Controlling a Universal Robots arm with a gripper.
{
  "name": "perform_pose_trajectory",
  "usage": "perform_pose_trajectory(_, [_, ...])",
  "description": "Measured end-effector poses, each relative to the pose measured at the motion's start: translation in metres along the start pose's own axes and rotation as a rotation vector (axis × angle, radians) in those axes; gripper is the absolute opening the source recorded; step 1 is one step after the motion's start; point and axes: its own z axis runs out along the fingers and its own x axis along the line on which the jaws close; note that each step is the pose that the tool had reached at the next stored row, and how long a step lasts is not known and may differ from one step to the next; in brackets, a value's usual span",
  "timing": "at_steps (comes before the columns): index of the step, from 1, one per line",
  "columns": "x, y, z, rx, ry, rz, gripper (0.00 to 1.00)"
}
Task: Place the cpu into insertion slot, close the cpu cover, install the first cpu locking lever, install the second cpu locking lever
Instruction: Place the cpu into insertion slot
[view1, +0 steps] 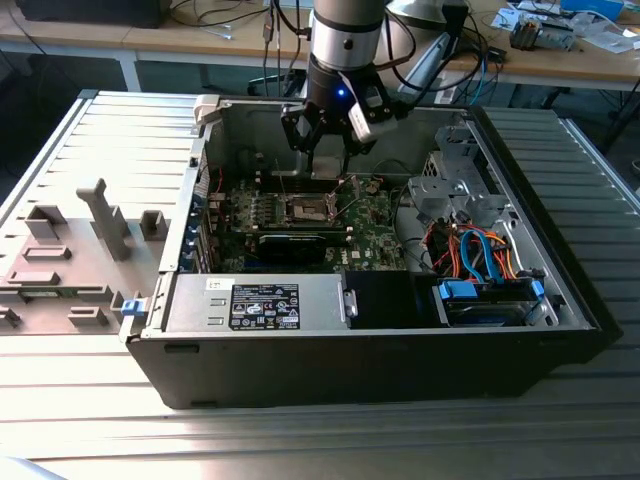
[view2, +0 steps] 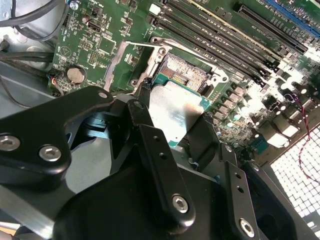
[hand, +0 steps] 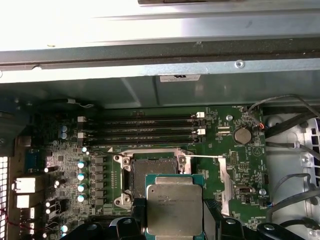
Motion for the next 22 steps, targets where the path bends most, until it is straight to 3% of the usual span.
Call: perform_pose_trajectory(22, [-0.0001, -0.0004, 0.0060, 0.0018, 0.0000, 0.000, 0.54])
